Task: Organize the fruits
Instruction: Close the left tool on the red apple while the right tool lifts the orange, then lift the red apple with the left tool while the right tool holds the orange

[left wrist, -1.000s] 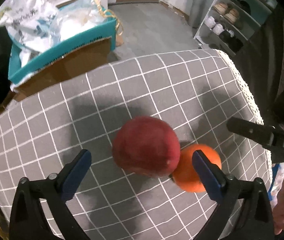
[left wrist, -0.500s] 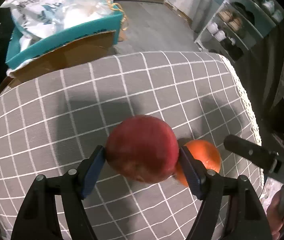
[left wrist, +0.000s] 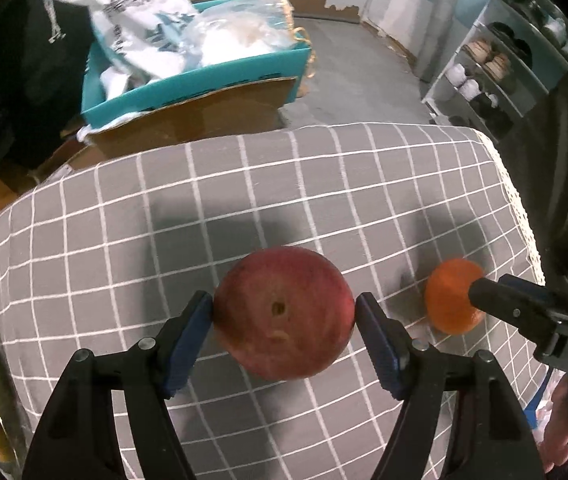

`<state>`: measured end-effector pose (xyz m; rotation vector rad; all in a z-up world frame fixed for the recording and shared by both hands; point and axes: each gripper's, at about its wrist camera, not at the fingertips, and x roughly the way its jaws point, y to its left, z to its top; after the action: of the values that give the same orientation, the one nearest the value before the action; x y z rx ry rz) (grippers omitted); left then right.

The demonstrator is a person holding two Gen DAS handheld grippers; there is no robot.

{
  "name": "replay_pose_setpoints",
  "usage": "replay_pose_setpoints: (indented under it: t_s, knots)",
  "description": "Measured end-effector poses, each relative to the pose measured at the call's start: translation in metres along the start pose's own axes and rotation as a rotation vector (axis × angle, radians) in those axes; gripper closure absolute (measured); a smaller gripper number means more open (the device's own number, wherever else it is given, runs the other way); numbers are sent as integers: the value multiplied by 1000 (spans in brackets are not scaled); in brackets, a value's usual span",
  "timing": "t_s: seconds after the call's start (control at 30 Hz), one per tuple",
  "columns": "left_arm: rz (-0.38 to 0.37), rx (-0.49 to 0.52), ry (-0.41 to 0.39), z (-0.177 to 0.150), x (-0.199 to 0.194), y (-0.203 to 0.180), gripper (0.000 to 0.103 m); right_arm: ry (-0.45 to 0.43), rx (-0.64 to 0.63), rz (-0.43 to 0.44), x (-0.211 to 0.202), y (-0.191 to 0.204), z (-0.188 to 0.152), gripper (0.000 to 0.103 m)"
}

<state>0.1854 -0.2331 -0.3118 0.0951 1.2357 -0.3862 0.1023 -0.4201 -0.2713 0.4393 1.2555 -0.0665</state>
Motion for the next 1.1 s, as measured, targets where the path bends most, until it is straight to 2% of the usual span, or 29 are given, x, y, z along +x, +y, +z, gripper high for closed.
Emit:
replay_pose_setpoints:
  t_s: [0.27, 0.43, 0.63, 0.73, 0.8, 1.0, 1.1]
  knots:
    - [2, -6, -6, -11, -1, 12, 28, 17, -65, -100, 20, 11, -5, 27]
    - [4, 2, -7, -10, -1, 10, 28, 25, -81, -136, 28, 11, -5, 26]
    - [2, 5, -8, -10, -1, 9, 28, 74, -73, -145, 46, 3, -10, 27]
    - [3, 9, -10, -11, -1, 9, 28, 72, -71, -142, 49, -1, -14, 28]
    - [4, 9, -11, -11, -1, 8, 28, 63, -76, -132, 47, -1, -15, 33]
    - [5, 17, -18, -14, -5, 7, 28, 52, -147, -199, 45, 12, -22, 35]
    - [8, 28, -33, -16, -11, 5, 28, 40, -162, -204, 41, 16, -25, 35]
